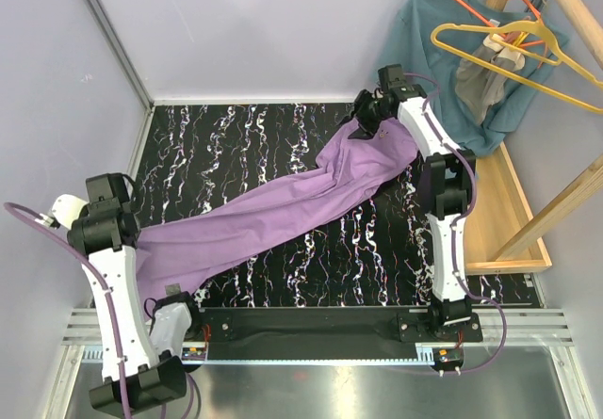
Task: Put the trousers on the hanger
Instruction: Fold the trousers at the center of the board.
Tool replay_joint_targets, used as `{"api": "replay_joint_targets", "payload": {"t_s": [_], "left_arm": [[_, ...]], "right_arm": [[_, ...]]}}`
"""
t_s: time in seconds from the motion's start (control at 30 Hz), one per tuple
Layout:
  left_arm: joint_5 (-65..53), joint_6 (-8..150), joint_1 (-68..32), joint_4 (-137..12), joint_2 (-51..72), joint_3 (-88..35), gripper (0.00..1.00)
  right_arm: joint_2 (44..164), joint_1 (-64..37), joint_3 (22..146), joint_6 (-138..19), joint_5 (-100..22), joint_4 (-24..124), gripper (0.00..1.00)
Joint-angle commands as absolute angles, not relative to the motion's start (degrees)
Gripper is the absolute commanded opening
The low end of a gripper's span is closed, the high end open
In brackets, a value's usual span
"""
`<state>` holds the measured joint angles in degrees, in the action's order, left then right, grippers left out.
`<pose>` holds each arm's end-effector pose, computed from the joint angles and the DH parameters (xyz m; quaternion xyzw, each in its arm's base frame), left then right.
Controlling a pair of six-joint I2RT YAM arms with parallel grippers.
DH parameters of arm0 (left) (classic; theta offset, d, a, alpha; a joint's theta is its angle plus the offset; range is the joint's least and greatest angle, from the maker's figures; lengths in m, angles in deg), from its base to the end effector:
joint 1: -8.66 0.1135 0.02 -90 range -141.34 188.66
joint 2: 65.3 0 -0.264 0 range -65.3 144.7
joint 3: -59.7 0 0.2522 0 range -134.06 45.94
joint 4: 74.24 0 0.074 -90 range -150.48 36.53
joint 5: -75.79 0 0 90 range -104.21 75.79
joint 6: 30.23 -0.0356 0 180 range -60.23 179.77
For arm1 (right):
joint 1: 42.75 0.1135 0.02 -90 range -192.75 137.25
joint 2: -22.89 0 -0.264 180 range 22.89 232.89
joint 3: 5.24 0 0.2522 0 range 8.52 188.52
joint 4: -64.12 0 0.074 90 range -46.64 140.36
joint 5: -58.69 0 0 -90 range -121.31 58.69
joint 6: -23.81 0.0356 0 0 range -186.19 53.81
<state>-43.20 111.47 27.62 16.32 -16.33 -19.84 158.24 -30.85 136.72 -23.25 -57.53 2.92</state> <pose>0.1045 0.0541 0.3499 -0.5937 0.7255 0.1613 0.3086 0.5053 0.1226 0.2417 0.1818 0.9124 0.3282 0.1634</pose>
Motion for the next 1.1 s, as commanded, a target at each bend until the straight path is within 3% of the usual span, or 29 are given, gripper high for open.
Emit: {"api": "replay_joint_targets", "payload": {"t_s": [0.0, 0.33, 0.63, 0.83, 1.07], "left_arm": [[-49.81, 114.79, 27.21, 25.39, -17.92, -20.6, 0.0], [-45.68, 118.04, 27.29, 26.81, -19.95, -9.45, 0.06], [-44.18, 118.39, 27.21, 27.41, -21.44, -8.11, 0.05], [-42.25, 119.18, 27.21, 27.07, -22.76, -6.62, 0.05], [-41.46, 119.18, 27.21, 28.03, -24.25, -6.53, 0.04]], "right_arm": [[157.54, -32.37, 139.91, -23.47, -57.25, 2.82, 0.6], [164.21, -35.37, 151.41, -32.95, -43.54, -2.64, 0.68], [173.09, -35.45, 163.98, -41.22, -34.22, 3.33, 0.75], [168.71, -34.49, 151.79, -41.23, -30.19, 18.71, 0.75], [173.53, -33.61, 159.78, -38.95, -24.73, 19.24, 0.72]]}}
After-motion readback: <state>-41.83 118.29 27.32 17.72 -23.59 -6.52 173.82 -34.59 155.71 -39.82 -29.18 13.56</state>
